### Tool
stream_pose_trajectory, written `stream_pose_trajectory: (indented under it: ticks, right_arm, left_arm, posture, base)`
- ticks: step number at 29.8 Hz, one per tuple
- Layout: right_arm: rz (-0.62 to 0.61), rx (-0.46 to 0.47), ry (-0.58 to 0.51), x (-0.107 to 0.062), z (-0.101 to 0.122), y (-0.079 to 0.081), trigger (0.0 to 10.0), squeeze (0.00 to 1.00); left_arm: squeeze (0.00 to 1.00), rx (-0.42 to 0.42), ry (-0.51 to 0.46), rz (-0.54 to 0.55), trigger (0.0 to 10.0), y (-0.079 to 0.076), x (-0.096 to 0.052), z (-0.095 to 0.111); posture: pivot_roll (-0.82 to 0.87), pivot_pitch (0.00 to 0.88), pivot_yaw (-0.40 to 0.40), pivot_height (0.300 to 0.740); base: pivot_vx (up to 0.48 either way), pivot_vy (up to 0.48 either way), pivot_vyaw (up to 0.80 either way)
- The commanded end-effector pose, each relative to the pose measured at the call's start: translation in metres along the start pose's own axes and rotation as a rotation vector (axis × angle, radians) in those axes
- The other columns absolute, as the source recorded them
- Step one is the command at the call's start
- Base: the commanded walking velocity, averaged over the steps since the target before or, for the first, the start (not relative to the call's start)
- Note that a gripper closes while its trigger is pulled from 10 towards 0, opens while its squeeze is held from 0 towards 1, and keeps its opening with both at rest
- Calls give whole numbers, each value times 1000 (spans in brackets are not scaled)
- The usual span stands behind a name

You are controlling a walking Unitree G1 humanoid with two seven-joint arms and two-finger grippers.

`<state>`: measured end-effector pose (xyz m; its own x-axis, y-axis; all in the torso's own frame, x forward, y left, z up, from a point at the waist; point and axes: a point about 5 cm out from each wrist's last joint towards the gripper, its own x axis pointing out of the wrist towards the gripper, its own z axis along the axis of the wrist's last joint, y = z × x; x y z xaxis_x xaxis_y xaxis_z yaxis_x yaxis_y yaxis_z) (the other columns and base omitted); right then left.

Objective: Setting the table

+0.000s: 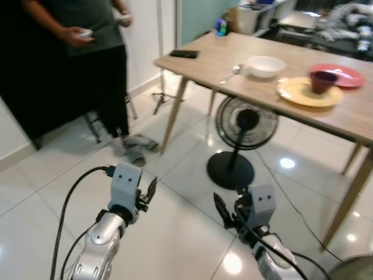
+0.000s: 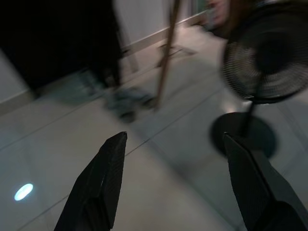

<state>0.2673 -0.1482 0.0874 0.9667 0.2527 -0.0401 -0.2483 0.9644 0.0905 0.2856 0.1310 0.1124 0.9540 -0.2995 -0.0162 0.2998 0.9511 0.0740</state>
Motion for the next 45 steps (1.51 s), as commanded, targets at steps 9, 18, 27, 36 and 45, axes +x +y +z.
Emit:
stream_pose_trajectory:
  ticks: [9, 18, 27, 36, 45]
  right_arm:
    - [-27, 73, -1, 2, 1, -1, 10000, 0]
    - [-29, 80, -17, 4, 6, -1, 10000, 0]
    - [-30, 86, -21, 5, 7, 0, 10000, 0]
    - [-45, 109, -34, 8, 11, -2, 10000, 0]
    - [-42, 103, -73, 11, 19, -1, 10000, 0]
  left_arm:
    - [0, -9, 34, 15, 10000, 4, -3, -5]
    - [0, -20, 25, 23, 10000, 5, -2, -3]
    - [0, -15, 25, 32, 10000, 7, -1, -1]
    - [0, -12, 16, 42, 10000, 8, 1, 2]
    - [0, 7, -22, 85, 10000, 11, 4, 7]
  posture:
    - [-39, 0, 91, 740]
    - [-40, 0, 89, 740]
    - [-36, 0, 93, 740]
    - [-33, 0, 93, 740]
    - [-34, 0, 94, 740]
  base:
    - [0, 0, -782]
    - [0, 0, -781]
    - [0, 0, -784]
    - [0, 0, -782]
    - [338, 0, -232]
